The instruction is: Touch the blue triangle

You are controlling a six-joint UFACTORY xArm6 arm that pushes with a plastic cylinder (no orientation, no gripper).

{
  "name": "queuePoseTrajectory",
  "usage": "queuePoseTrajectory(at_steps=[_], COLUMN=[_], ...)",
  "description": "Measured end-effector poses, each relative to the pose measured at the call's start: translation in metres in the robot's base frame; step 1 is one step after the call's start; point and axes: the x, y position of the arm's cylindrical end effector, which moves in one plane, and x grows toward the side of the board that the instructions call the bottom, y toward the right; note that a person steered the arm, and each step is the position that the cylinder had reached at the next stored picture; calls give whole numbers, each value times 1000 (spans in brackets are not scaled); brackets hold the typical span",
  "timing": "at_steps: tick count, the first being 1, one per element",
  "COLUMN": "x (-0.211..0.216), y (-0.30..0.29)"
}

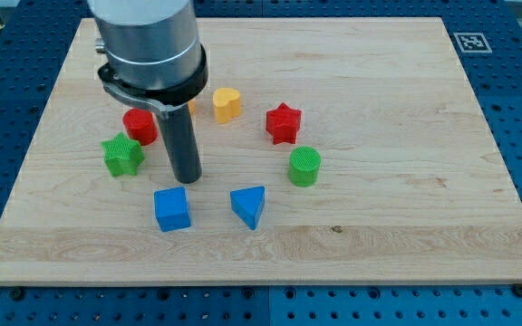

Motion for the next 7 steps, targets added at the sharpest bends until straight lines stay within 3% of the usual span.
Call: queuePoseTrajectory(at_steps=[2,7], x=[4,12], y=[6,91])
